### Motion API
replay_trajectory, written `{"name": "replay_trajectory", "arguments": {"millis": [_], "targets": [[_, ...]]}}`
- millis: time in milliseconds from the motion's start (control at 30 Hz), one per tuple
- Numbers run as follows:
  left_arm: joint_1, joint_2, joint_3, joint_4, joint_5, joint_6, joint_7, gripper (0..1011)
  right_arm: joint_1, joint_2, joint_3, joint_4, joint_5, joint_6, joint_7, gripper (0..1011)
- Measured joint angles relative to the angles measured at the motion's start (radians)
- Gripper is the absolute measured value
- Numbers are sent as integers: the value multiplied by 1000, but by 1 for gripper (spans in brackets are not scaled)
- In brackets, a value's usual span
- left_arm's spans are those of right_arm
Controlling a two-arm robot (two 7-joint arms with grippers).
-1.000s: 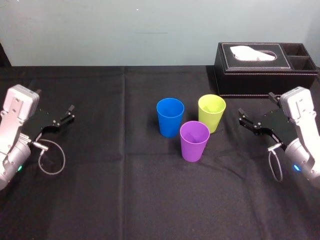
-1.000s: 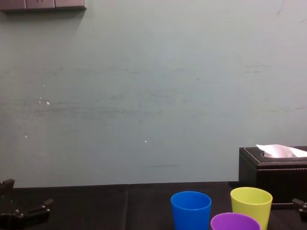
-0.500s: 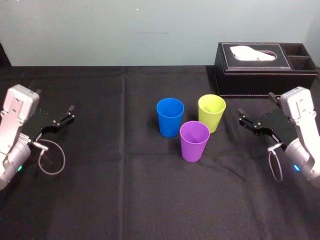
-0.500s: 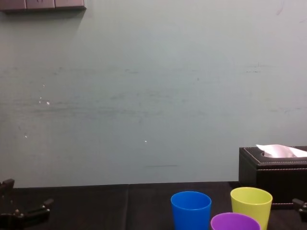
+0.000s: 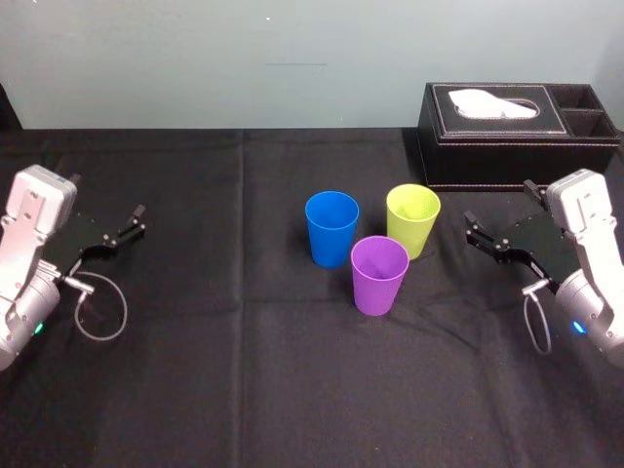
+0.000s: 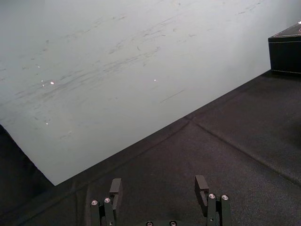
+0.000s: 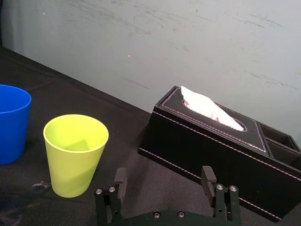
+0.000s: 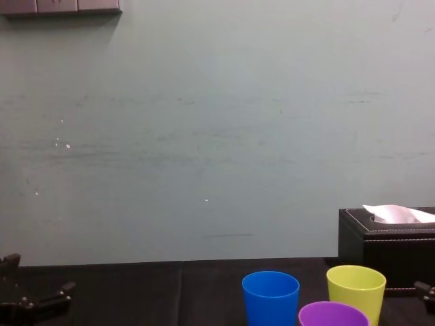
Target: Stack the three plastic cups sequentially using one hand.
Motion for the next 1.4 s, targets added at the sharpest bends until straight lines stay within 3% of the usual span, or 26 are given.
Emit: {"name": "replay_trajectory", "arguments": {"millis": [1400], "targets": [[0, 0, 0, 0, 0, 0, 0, 1011, 0, 0, 1, 0, -1, 0, 0, 1003]]}}
